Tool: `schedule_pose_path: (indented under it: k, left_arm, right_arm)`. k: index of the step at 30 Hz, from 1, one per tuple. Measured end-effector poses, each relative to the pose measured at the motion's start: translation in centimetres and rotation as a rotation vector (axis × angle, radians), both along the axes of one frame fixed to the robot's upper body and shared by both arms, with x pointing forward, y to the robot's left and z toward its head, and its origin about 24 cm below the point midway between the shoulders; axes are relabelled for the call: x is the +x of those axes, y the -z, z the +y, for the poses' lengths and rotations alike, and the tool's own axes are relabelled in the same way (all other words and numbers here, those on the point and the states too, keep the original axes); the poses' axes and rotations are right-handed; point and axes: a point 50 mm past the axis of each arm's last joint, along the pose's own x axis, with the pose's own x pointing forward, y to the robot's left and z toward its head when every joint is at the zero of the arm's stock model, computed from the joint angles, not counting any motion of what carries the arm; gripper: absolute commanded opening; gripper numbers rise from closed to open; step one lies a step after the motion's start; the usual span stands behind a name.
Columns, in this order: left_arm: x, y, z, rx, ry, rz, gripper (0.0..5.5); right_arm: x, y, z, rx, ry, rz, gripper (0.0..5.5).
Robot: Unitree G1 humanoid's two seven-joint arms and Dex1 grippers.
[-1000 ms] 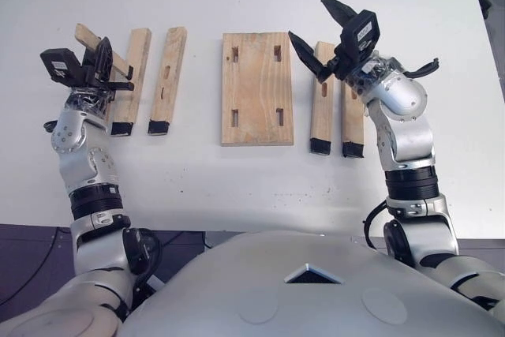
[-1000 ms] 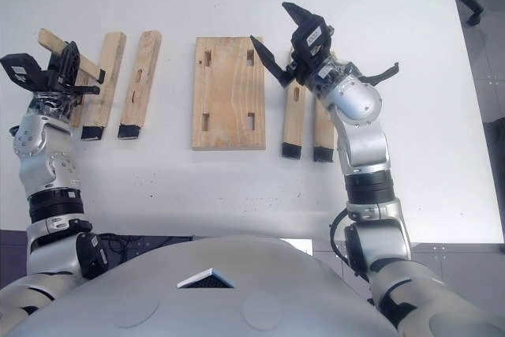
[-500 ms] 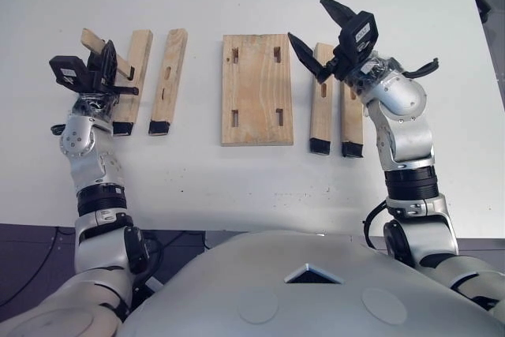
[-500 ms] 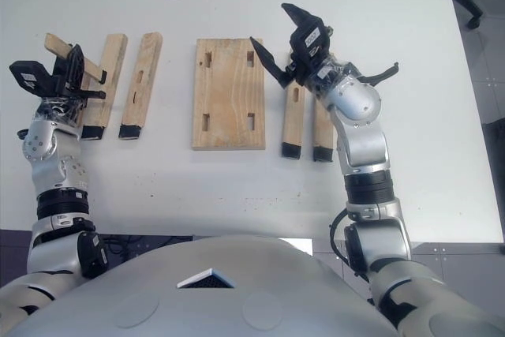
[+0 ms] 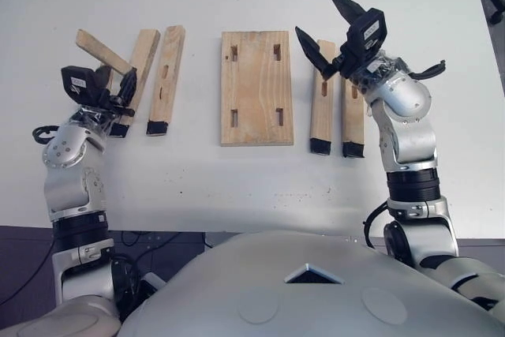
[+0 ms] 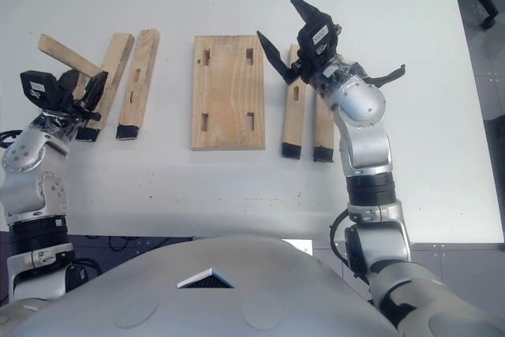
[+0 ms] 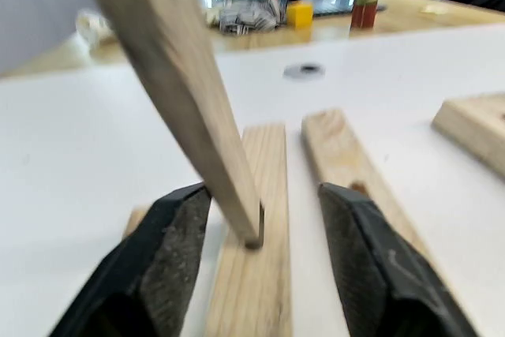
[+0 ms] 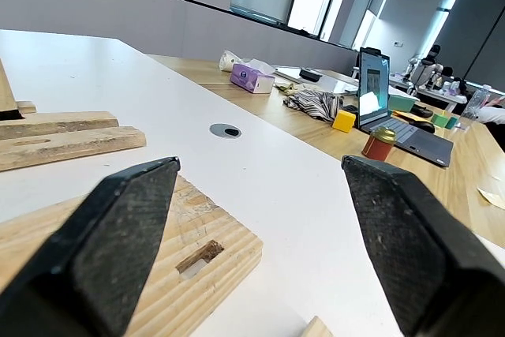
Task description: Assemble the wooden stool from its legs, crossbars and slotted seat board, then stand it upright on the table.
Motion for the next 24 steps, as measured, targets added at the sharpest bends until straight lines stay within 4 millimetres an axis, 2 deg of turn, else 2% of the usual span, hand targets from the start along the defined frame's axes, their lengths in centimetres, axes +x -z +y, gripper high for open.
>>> schedule_pose_path:
  k: [2, 9, 12, 17, 22, 24]
  left_arm:
    - [-0.2, 0.3, 0.2, 0.015, -0.008, 0.048, 3.22]
    - [-0.7, 0.9, 0.9, -0.012, -0.001, 0.182, 3.22]
    - [-1.0, 1.0, 0.7, -0.081, 0.010, 0.238, 2.81]
    - [-1.2, 0.8, 1.2, -0.046, 0.043, 0.292, 2.05]
    - [-0.9, 0.5, 1.5, 0.073, 0.094, 0.285, 1.99]
    - [-0.5, 0.1, 1.7, 0.070, 0.089, 0.253, 1.99]
  right_arm:
    - [-0.2, 0.3, -0.1, 0.000, 0.008, 0.011, 3.79]
    - [-0.4, 0.4, -0.2, 0.001, 0.020, 0.019, 3.79]
    - [-0.4, 0.5, -0.2, -0.001, 0.022, 0.026, 3.79]
    - [-0.5, 0.4, -0.2, -0.002, 0.022, 0.026, 3.79]
    - [-0.5, 0.4, -0.2, -0.001, 0.027, 0.028, 3.79]
    - [-0.5, 0.3, -0.2, -0.001, 0.032, 0.026, 3.79]
